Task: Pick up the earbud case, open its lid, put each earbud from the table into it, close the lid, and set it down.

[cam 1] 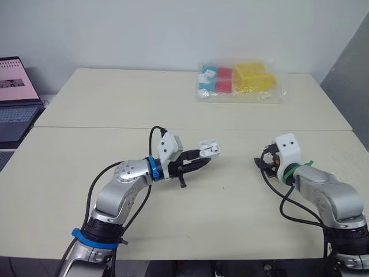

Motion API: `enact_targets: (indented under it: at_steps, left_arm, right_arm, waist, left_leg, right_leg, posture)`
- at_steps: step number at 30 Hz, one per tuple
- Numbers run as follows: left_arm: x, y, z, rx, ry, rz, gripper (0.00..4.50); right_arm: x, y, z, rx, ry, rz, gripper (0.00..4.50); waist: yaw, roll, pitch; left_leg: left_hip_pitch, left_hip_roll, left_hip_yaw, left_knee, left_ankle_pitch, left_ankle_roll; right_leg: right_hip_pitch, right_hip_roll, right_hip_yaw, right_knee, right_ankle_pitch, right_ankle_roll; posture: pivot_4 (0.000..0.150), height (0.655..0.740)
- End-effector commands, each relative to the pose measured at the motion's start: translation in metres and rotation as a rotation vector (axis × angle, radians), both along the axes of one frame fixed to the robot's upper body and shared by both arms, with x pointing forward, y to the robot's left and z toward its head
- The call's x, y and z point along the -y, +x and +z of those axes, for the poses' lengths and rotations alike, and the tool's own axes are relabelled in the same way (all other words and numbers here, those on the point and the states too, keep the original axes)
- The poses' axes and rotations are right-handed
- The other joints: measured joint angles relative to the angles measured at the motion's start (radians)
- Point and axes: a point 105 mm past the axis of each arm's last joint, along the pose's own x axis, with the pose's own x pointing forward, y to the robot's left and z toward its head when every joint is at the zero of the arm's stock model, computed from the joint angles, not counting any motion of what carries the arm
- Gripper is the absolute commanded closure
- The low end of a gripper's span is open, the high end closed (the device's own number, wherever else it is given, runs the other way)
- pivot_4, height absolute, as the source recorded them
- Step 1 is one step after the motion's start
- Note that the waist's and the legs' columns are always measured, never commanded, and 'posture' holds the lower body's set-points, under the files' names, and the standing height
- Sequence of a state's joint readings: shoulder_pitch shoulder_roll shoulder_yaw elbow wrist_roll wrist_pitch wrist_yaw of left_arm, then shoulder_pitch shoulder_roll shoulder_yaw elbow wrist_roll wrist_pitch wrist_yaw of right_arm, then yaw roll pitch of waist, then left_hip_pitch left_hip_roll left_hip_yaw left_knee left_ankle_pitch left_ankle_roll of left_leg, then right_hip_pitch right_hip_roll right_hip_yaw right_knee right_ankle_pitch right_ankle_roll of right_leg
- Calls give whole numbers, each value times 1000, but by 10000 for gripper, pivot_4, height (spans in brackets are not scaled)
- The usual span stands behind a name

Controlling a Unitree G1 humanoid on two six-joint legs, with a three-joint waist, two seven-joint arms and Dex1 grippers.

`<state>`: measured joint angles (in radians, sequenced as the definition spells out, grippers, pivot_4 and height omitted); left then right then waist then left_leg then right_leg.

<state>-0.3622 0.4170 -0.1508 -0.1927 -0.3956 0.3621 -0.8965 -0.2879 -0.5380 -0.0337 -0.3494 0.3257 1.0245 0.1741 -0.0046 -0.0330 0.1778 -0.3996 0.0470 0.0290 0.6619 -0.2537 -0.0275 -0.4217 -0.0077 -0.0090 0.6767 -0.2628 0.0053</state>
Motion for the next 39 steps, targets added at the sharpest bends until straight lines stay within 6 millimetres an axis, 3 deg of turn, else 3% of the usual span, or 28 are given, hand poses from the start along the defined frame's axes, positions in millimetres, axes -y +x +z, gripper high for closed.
enact_targets:
  at_steps: [1, 12, 16, 21, 26, 32, 36, 39]
  left_arm:
    - [5, -6, 11, 55, -13, -26, 37243]
    - [6, -6, 10, 51, -12, -32, 37243]
    - [5, -7, 9, 52, -11, -32, 37243]
    - [5, -8, 9, 53, -9, -32, 37243]
    - [4, -8, 8, 51, -7, -29, 37243]
    - [3, -11, 7, 48, 3, -32, 37243]
    - [2, -13, 6, 46, 7, -31, 37243]
    - [1, -17, 5, 41, 11, -25, 37243]
  right_arm:
    - [5, 1, 3, 44, -30, -20, 12766]
    - [5, -7, -16, -17, -51, -10, 12766]
    - [4, -9, -20, -35, -34, -7, 21421]
    - [7, -12, -21, -61, -13, 0, 39781]
    - [2, -15, -15, -65, -8, 69, 40597]
    - [-30, -46, -1, -93, -139, 616, 40598]
    - [-30, -68, 3, -135, -228, 891, 40598]
    - [-13, -83, -2, -215, -386, 1077, 40598]
  waist:
    - [0, 0, 0]
    - [0, 0, 0]
    - [0, 0, 0]
    - [1, 0, 0]
    - [3, 0, 0]
    - [2, 1, 0]
    - [2, 0, 0]
    - [2, 1, 0]
  left_leg:
    - [0, 0, 0, 0, 0, 0]
    - [0, 0, 0, 0, 0, 0]
    - [1, 0, 0, 0, 0, 0]
    - [1, 0, 0, 0, 0, 0]
    - [0, 0, 0, 0, 0, 0]
    - [0, 0, 0, 0, 0, 0]
    - [1, 0, 0, 0, 0, 0]
    - [1, 0, 0, 0, 0, 0]
  right_leg:
    - [0, 0, 0, 0, 0, 0]
    - [0, 0, -1, 1, 0, 0]
    - [0, 0, -1, 1, 0, 0]
    - [1, 0, -1, 1, 0, 0]
    - [1, 0, -1, 0, 0, 0]
    - [1, 0, -1, -1, 0, 0]
    - [1, 1, -1, -1, 0, 0]
    - [1, 1, -2, -1, 0, 0]
  posture:
    - [1500, 7378]
    - [1500, 7378]
    - [1500, 7378]
    - [1500, 7378]
    - [1500, 7378]
    - [1500, 7378]
    - [1500, 7378]
    - [1500, 7378]
